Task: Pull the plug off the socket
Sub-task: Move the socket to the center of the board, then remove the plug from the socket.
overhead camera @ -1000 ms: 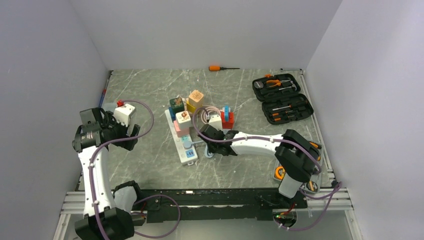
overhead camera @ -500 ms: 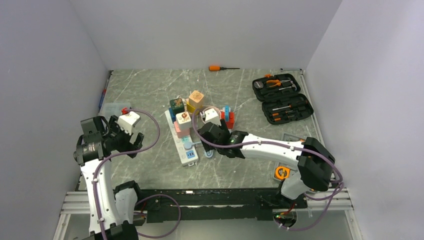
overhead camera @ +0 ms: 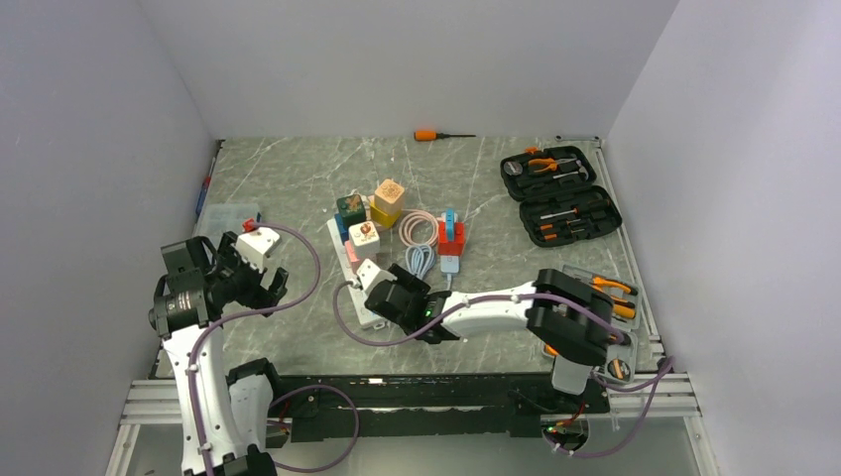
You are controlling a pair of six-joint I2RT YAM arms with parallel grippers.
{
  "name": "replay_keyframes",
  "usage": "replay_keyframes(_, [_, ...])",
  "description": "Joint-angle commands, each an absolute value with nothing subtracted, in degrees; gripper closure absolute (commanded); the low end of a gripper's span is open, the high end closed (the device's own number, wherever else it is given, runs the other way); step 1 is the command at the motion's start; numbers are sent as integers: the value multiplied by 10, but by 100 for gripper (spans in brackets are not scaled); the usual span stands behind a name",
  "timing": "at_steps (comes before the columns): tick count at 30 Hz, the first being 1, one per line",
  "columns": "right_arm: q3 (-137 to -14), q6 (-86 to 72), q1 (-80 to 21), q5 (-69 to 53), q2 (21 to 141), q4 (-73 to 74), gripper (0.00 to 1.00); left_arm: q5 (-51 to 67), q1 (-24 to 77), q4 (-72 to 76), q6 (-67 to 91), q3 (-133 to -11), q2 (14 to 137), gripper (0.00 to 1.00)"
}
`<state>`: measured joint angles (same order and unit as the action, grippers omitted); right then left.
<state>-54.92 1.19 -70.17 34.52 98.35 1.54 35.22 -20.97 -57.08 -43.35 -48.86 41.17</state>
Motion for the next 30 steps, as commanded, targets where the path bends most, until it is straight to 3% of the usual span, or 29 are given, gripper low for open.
replay_keyframes(1, [-539,85,-699,365,1021,-63,37,378,-212,-558,-440,-497,402,1])
replay_keyframes(13, [-533,128,-698,370,1107,-196,39,376,-212,-565,-452,-490,386,1])
replay_keyframes(21, [-544,106,-703,356,1125,-228,71,407,-212,-595,-466,-501,382,1])
replay_keyframes(30, [-579,36,-712,276,1027,-166,85,528,-213,-597,-546,-470,307,1])
